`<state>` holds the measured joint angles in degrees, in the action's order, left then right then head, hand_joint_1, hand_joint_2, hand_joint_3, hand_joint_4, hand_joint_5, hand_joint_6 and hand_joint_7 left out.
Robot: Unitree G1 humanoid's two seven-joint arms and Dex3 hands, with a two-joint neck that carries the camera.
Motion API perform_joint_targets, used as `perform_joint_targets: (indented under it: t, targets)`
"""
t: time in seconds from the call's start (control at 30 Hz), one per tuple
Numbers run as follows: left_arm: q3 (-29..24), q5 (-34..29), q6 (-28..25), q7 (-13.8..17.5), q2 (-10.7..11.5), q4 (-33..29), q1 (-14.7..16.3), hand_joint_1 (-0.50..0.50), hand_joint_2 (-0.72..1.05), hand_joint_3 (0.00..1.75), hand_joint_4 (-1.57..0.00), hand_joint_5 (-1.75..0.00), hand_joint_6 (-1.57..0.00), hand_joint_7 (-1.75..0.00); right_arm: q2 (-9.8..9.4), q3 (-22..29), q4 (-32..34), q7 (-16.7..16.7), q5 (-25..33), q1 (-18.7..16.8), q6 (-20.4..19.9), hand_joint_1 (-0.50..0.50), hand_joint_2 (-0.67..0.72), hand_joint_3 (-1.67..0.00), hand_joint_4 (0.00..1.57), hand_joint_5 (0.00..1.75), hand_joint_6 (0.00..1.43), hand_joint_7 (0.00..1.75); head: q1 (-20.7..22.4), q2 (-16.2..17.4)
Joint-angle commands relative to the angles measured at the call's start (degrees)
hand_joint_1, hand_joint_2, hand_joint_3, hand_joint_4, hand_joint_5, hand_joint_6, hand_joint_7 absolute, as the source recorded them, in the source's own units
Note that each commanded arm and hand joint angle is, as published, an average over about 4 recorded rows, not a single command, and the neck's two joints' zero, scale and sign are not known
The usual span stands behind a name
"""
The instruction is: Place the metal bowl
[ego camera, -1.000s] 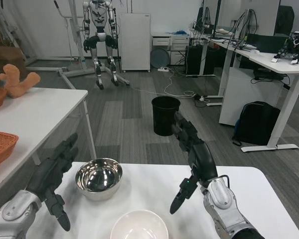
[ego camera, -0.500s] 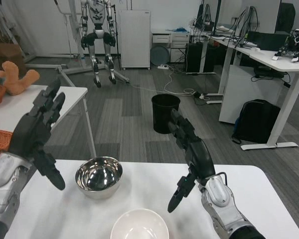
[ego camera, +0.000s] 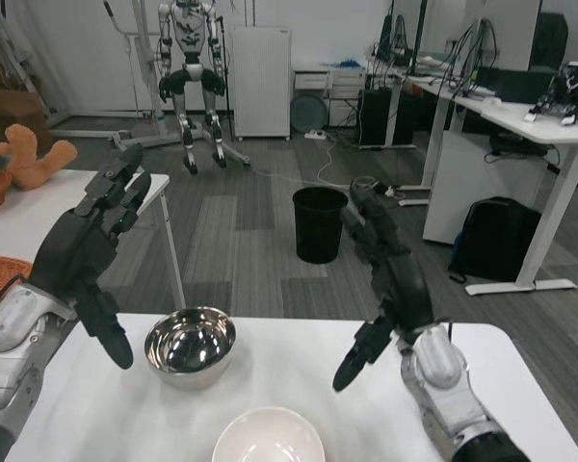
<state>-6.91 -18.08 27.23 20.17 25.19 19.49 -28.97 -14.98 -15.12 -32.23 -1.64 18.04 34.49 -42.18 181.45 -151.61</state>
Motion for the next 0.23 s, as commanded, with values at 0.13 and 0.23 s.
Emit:
perform_joint_targets:
  t: [0.13, 0.23]
  targets:
    - [1.6, -0.7, -0.3, 0.1, -0.4, 0.6, -0.6, -0.48, -0.55, 0.00, 0.00, 0.00, 0.00, -0.05, -1.33, 2.2, 2.0, -0.5, -0.5, 0.0, -0.4, -0.42, 0.60, 0.00, 0.00, 0.00, 0.00, 0.00, -0.5, -0.6]
    - [2.1, -0.8, -0.4, 0.1, -0.7, 0.9, -0.9, -0.48, -0.55, 0.00, 0.00, 0.00, 0.00, -0.02, -1.52, 2.0, 1.7, -0.5, -0.6, 0.0, -0.3, -0.42, 0.60, 0.00, 0.00, 0.00, 0.00, 0.00, -0.7, -0.6]
